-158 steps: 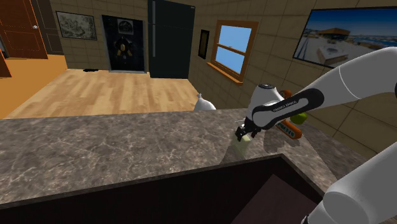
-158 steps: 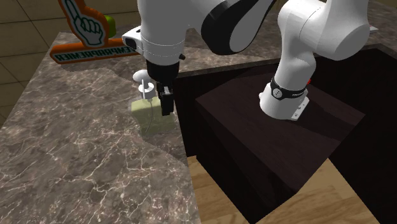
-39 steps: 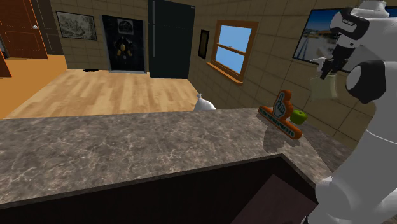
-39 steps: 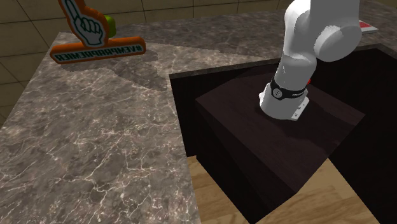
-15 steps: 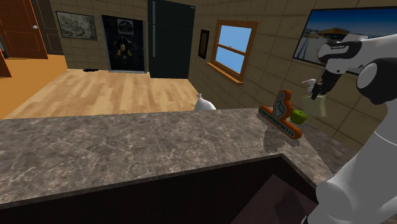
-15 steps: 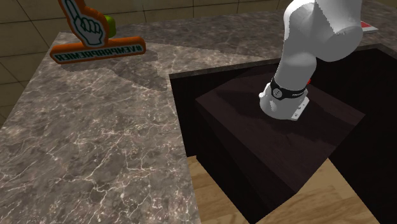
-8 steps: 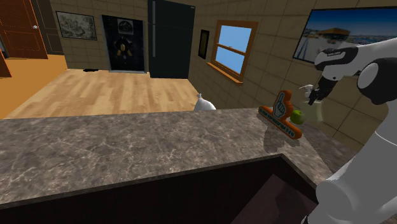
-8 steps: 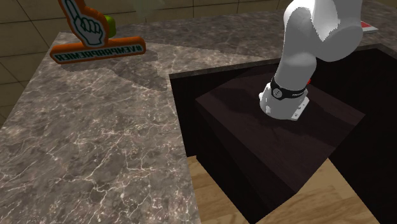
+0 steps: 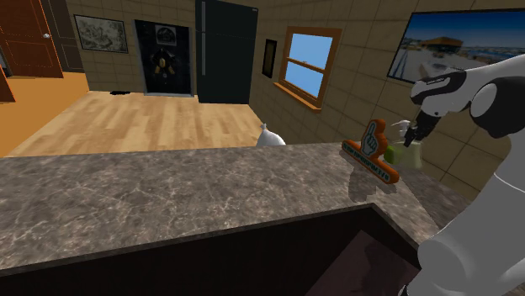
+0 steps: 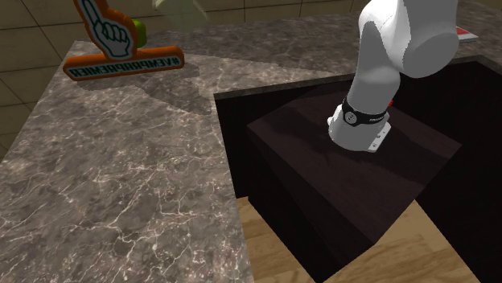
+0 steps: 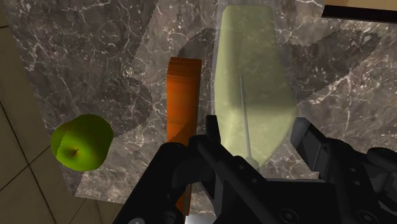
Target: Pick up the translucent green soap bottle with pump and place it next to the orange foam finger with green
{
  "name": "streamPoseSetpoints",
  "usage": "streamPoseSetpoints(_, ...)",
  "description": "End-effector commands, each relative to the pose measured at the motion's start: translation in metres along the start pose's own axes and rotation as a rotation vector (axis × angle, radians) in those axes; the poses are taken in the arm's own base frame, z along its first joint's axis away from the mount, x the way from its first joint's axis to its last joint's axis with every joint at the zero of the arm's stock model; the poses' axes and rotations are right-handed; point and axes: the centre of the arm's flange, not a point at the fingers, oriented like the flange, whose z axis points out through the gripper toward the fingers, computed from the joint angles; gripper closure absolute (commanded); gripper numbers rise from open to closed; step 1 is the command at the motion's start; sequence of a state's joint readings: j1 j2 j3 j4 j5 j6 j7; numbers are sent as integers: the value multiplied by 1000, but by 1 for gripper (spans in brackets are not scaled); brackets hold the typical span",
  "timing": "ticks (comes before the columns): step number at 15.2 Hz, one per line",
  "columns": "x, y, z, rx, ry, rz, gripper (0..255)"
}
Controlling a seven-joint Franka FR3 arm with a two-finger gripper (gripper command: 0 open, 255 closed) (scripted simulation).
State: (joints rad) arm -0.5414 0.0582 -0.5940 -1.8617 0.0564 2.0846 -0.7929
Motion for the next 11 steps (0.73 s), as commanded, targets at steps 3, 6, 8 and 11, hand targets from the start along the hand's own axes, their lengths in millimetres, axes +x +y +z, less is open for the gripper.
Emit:
streamPoseSetpoints(3,-3,-3,21,-1,1,0,255)
streamPoseSetpoints(6,-5,-5,37,-1,1,0,255)
streamPoseSetpoints(8,-6,-6,47,-1,1,0,255)
streamPoseSetpoints(11,-8,-8,63,-1,1,0,255)
